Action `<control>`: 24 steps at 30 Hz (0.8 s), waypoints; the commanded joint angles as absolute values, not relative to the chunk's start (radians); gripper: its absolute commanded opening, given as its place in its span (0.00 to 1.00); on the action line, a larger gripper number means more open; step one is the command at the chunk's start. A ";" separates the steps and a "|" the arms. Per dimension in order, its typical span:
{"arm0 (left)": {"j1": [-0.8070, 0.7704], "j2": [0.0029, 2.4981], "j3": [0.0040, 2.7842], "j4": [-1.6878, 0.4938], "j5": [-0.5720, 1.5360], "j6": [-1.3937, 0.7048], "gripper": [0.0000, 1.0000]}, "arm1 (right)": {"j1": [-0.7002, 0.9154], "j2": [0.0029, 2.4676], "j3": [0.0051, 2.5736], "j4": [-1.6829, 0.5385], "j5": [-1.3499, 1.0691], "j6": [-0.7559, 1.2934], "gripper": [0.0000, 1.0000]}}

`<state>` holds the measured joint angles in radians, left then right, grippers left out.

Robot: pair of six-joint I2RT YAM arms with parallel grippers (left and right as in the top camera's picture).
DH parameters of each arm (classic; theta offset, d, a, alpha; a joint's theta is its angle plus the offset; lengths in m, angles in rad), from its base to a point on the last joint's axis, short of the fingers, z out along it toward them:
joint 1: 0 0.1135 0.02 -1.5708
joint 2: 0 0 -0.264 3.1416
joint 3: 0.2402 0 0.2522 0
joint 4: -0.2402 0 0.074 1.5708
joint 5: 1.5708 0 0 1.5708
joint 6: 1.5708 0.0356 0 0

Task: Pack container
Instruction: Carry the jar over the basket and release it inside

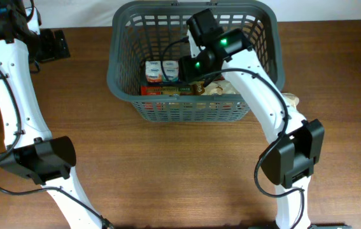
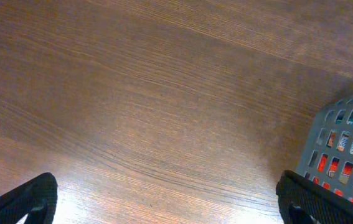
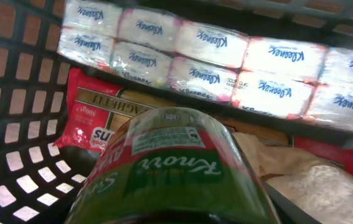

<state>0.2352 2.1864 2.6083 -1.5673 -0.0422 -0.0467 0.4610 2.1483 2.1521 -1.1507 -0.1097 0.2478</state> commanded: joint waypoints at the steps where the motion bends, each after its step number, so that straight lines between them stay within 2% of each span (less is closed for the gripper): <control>1: 0.239 2.193 2.601 -1.568 -0.046 -0.057 0.99 | 0.465 2.149 2.160 -1.150 -0.071 0.196 0.91; 2: 0.239 2.193 2.601 -1.568 -0.046 -0.056 0.99 | 0.463 2.147 2.167 -1.165 -0.066 0.178 0.99; 8: 0.239 2.193 2.601 -1.568 -0.046 -0.056 0.99 | 0.416 2.128 2.345 -1.330 -0.047 0.130 0.99; 16: 0.239 2.193 2.601 -1.568 -0.046 -0.057 0.99 | 0.303 2.088 2.820 -1.625 0.241 0.131 0.98; 19: 0.239 2.193 2.601 -1.568 -0.046 -0.057 0.99 | 0.220 2.034 2.922 -1.647 0.241 0.138 0.98; 24: 0.239 2.193 2.601 -1.568 -0.046 -0.057 0.99 | 0.017 1.950 2.933 -1.650 0.244 0.138 0.98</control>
<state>0.2352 2.1864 2.6083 -1.5677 -0.0418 -0.0471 0.1226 1.9995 2.9150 -1.6413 0.2020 0.1387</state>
